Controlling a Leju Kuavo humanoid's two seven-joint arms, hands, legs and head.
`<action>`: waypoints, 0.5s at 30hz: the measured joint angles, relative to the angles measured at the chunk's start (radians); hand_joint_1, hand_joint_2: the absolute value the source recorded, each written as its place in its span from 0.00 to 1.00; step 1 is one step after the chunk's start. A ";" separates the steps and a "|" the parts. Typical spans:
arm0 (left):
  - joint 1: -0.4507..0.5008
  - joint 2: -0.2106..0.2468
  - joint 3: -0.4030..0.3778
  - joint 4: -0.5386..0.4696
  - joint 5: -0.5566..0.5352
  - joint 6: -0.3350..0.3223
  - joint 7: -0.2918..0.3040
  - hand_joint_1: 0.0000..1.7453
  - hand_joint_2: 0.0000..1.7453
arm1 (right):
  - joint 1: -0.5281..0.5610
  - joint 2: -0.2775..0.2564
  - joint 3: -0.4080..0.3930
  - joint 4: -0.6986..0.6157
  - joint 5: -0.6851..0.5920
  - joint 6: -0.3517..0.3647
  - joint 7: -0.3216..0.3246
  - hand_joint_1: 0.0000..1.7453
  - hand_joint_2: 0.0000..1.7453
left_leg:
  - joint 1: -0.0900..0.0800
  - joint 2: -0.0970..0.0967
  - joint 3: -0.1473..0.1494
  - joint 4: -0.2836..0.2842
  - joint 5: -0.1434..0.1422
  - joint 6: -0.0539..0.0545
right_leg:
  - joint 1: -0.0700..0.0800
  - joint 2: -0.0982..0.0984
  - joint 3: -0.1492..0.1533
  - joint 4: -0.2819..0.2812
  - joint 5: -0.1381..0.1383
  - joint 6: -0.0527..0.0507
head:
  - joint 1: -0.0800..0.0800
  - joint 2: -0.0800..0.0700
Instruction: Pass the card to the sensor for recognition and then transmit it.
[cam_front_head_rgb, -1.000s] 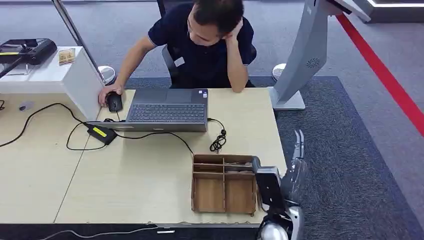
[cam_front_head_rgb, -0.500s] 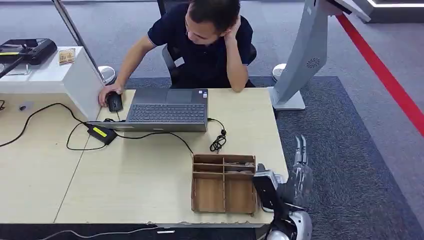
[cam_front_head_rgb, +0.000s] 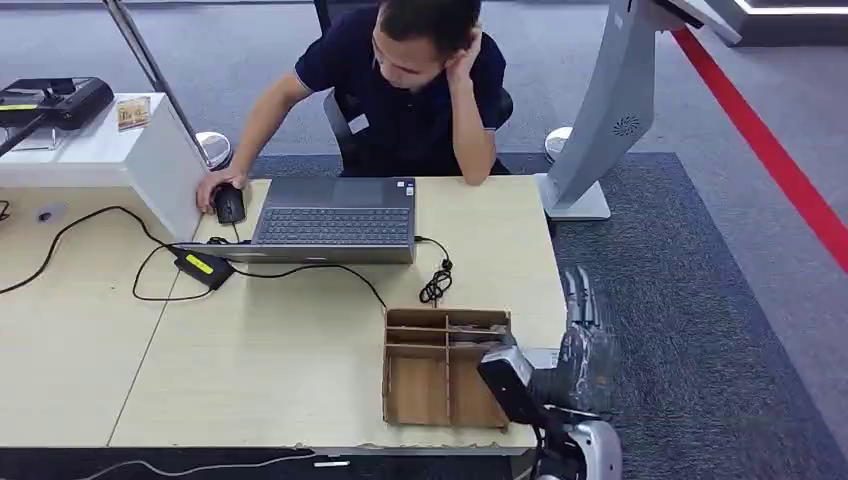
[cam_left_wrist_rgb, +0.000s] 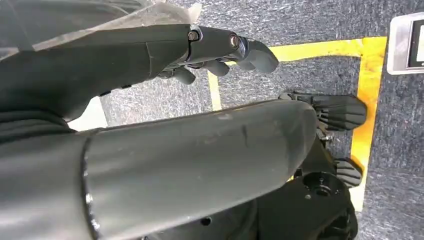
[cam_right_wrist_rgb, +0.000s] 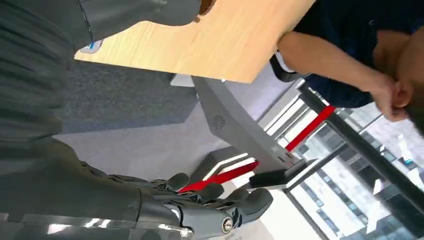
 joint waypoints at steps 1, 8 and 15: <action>0.000 0.000 0.001 0.000 0.000 0.000 0.000 0.00 0.00 | -0.003 -0.008 0.013 0.000 0.002 0.000 0.005 0.00 1.00 | 0.000 0.000 0.000 0.000 0.000 0.000 | 0.000 0.000 0.000 0.000 0.000 0.000 | 0.001 0.000; 0.000 0.000 0.002 0.000 0.001 -0.003 0.000 0.00 0.00 | -0.027 -0.052 0.087 -0.004 0.007 0.000 0.042 0.00 1.00 | 0.000 0.000 0.000 0.000 0.000 0.000 | 0.000 0.000 0.000 0.000 0.000 0.000 | 0.001 0.000; 0.000 0.000 0.002 0.000 0.001 -0.004 0.000 0.00 0.00 | -0.044 -0.084 0.140 -0.006 0.011 0.000 0.072 0.00 1.00 | 0.000 0.000 0.000 0.000 0.000 0.000 | 0.000 0.000 0.000 0.000 0.000 0.000 | 0.001 0.000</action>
